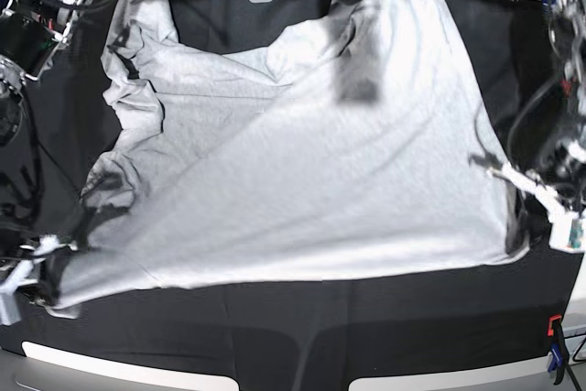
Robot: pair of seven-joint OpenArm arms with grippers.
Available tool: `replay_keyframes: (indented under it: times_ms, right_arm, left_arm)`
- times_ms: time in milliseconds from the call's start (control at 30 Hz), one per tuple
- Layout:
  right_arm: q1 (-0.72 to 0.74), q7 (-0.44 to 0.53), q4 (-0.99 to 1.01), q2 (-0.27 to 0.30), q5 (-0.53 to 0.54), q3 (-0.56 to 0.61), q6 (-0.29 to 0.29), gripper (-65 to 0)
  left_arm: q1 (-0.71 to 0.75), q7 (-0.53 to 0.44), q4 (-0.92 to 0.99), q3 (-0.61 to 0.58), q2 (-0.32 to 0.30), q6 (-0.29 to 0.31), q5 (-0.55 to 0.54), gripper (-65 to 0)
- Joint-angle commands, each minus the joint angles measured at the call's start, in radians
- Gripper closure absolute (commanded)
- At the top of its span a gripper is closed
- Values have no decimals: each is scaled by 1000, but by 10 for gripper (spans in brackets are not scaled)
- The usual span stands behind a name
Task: Layout the t-shirt on the table in an organized manner, then fold the t-shirt properly
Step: 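Pull both hem corners apart and lay the shirt flat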
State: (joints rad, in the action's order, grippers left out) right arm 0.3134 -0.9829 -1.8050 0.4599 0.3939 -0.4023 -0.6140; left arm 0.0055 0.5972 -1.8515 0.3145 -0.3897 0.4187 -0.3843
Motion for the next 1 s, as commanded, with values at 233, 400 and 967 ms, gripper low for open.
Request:
replay_keyframes:
  times_ms: [233,400,967]
  right_arm:
    - [76,185,184,16,-99,169,0,0]
    - [232,225,409,15,-111,264,0,0]
    - [672,359,995,-66,-245,374,77,0]
  left_arm:
    - [-225,-134,216,-6,-12,14,-7,0]
    - [-311,-233,377,-90,-12,23,83,0]
    - [-696,-442,1064,-316,-12,-49,265,0]
